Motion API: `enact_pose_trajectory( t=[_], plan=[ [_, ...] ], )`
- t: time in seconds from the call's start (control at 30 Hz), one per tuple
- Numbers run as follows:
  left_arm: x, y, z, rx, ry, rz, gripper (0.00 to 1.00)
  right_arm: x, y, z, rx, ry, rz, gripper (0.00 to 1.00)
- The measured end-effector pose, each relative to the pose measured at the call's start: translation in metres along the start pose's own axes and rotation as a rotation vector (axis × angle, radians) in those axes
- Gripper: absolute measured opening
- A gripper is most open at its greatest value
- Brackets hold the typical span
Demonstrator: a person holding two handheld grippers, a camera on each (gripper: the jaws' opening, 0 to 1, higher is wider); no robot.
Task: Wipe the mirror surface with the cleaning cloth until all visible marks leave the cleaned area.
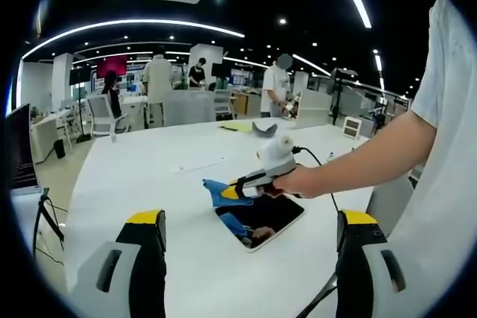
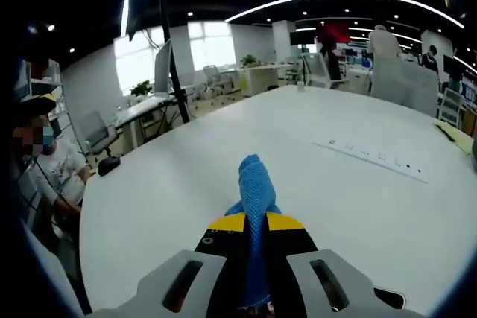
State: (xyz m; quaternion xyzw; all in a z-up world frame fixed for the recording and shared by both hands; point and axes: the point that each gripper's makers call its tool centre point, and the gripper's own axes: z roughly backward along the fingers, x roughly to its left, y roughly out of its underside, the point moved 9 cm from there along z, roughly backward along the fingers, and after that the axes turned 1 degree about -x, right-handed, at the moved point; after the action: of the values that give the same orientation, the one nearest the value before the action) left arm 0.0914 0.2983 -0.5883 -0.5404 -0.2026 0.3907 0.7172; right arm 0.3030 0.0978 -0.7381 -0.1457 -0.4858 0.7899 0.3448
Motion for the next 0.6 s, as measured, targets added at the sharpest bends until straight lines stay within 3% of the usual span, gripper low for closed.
enact_pose_trajectory(
  t=[0.6],
  plan=[
    [0.006,0.001,-0.002,0.01,-0.014,0.014,0.95,-0.007,0.015,-0.022,0.055,-0.013,0.004,0.03]
  ],
)
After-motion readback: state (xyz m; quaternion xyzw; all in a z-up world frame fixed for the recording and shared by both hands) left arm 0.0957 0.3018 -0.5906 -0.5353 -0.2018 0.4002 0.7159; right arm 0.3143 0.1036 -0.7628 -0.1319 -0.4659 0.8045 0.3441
